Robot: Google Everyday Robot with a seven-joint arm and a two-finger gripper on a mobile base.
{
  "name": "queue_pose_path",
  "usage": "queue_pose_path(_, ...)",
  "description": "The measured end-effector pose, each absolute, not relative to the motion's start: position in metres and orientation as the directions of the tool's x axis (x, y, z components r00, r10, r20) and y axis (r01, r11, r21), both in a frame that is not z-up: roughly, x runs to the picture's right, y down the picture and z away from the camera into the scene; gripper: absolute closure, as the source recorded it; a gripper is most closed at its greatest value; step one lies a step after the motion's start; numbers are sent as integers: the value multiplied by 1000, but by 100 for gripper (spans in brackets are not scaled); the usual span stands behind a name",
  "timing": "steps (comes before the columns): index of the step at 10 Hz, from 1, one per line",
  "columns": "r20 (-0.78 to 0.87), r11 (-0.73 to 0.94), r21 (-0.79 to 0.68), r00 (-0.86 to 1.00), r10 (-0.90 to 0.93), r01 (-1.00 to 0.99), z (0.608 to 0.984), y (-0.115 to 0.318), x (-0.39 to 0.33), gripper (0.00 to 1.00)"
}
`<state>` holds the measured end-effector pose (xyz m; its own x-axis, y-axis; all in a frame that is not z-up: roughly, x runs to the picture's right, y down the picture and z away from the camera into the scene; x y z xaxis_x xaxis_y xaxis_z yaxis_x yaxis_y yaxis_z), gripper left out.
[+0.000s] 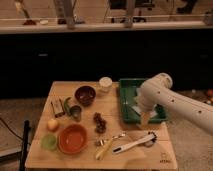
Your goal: Wipe purple bowl with towel
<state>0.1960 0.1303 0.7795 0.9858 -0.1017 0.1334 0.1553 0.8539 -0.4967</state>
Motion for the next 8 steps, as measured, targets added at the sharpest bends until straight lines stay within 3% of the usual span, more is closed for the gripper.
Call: queue_pose_path(8, 145, 853, -505, 987, -68, 133, 803, 136, 201, 20)
